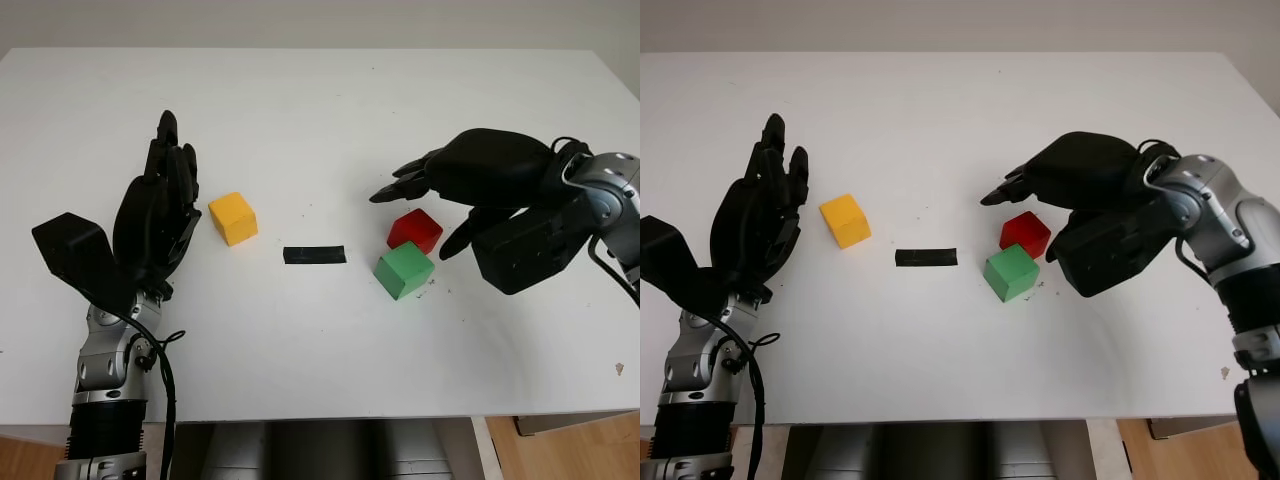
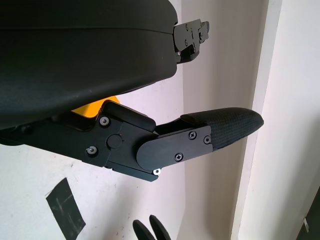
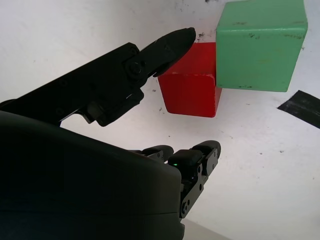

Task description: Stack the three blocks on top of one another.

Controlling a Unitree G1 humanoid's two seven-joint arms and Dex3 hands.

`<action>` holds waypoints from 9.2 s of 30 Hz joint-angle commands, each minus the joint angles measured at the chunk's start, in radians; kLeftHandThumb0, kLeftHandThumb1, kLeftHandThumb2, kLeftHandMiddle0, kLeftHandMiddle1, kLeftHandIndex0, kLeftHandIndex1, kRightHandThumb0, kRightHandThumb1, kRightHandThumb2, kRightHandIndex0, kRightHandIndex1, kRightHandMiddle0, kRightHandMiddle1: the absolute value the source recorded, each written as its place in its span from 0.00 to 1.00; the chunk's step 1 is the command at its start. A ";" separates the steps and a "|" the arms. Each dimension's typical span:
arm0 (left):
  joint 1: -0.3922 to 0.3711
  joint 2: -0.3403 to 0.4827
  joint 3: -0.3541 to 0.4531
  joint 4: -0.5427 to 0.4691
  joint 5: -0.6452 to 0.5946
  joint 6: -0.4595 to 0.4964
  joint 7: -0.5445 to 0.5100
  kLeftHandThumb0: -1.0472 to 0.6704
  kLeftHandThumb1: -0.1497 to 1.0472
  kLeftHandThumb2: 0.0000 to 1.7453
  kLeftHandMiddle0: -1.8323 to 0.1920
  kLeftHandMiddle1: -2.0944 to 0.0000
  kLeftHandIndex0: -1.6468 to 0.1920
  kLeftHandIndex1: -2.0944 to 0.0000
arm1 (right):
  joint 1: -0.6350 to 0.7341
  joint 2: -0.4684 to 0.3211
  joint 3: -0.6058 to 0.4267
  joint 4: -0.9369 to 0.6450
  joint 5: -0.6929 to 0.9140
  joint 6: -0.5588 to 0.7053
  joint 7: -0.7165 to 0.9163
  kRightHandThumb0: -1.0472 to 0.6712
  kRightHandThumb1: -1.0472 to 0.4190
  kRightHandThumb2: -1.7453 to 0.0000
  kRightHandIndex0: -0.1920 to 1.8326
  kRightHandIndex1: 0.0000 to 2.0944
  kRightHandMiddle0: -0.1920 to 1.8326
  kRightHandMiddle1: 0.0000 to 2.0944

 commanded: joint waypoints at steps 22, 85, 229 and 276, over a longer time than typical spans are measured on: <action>0.004 0.012 0.003 -0.023 0.005 0.004 -0.004 0.15 1.00 0.37 1.00 1.00 1.00 1.00 | 0.020 0.017 0.041 0.142 -0.149 -0.090 -0.298 0.29 0.18 0.97 0.36 0.05 0.40 0.06; 0.033 0.002 0.003 -0.055 0.006 0.003 0.020 0.15 1.00 0.36 1.00 1.00 1.00 1.00 | -0.291 0.409 0.010 0.489 0.309 -0.052 0.097 0.38 0.10 0.97 0.27 0.02 0.33 0.72; -0.511 0.638 -0.650 0.415 1.361 -0.631 0.309 0.26 0.84 0.03 0.97 0.97 0.60 0.94 | -0.099 0.447 -0.423 0.122 0.812 0.687 0.003 0.12 0.00 0.64 0.00 0.00 0.00 0.00; -0.414 0.578 -0.410 0.267 0.825 -0.551 0.119 0.33 0.97 0.04 0.86 0.98 0.70 0.35 | -0.095 0.458 -0.430 0.105 0.815 0.694 0.013 0.13 0.00 0.66 0.00 0.00 0.00 0.00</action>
